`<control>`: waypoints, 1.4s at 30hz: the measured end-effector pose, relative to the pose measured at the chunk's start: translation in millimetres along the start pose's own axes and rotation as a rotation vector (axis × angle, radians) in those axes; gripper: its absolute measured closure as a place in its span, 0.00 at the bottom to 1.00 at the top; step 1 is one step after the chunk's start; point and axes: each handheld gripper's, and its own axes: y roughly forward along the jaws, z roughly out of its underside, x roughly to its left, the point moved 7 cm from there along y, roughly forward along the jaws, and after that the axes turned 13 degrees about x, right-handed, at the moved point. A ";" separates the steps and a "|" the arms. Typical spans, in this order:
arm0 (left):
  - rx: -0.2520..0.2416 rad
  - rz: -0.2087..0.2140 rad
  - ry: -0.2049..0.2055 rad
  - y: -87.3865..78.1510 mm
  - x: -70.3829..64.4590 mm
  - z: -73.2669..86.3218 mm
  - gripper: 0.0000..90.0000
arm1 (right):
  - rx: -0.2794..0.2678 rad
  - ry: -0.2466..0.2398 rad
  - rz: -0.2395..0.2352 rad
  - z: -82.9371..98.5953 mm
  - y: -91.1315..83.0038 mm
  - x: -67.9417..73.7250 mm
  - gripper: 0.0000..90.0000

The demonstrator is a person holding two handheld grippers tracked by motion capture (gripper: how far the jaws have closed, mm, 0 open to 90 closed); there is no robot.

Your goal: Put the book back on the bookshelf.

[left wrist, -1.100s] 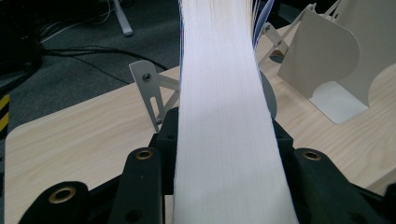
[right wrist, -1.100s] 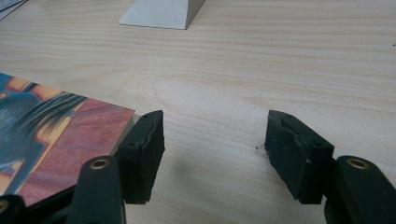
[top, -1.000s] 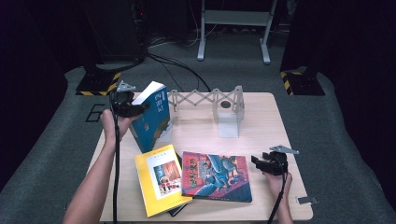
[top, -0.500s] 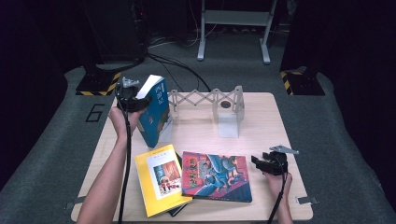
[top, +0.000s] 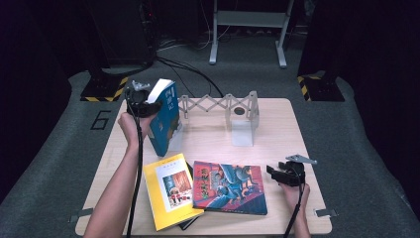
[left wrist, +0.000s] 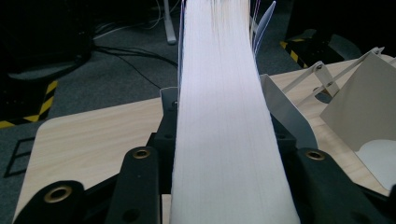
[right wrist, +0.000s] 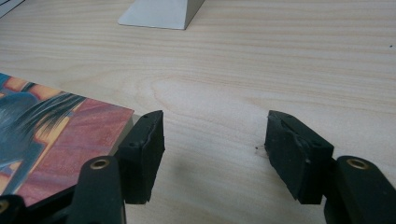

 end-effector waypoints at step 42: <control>0.073 0.049 0.055 0.6 -1.9 2.0 0.68 | 0.004 -0.004 0.005 0.1 0.5 0.1 0.41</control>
